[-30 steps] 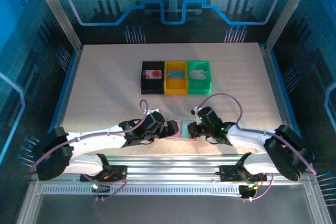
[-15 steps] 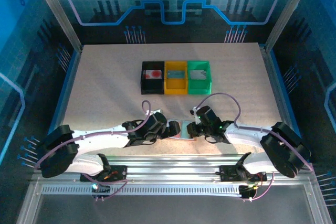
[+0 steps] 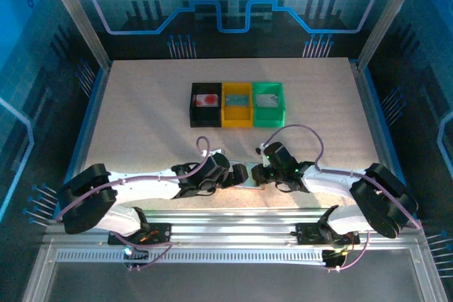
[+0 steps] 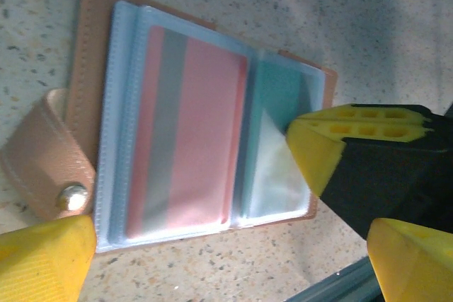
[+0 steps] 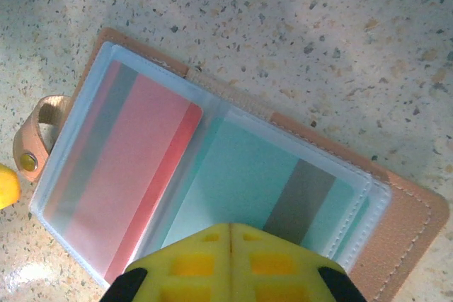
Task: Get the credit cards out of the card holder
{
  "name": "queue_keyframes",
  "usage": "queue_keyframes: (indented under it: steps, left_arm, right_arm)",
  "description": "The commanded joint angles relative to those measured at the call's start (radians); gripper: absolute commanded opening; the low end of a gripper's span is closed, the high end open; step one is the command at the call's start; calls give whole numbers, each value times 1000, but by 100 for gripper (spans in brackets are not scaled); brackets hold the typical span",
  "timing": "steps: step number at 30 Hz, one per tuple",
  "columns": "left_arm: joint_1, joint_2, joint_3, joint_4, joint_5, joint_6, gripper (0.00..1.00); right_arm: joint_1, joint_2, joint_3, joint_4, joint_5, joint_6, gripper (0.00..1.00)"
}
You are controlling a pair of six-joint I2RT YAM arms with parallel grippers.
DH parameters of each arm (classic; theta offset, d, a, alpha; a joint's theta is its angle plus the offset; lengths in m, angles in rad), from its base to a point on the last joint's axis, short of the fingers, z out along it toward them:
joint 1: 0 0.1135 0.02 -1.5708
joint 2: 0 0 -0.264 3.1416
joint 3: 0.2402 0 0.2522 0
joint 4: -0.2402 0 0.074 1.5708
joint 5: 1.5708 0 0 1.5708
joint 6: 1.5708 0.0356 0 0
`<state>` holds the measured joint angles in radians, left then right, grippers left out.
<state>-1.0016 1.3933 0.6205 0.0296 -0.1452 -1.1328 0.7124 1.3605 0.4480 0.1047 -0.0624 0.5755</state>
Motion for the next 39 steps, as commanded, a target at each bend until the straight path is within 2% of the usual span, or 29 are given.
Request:
queue_keyframes:
  steps: [1,18,39]
  left_arm:
    - [-9,10,35,44,-8,-19,99]
    - [-9,70,113,-97,-62,57,99]
    - [-9,160,112,-5,5,9,99]
  right_arm:
    - [-10,17,23,-33,-17,6,0]
    - [-13,20,26,-39,-24,9,0]
    - [-18,14,25,-36,-36,12,0]
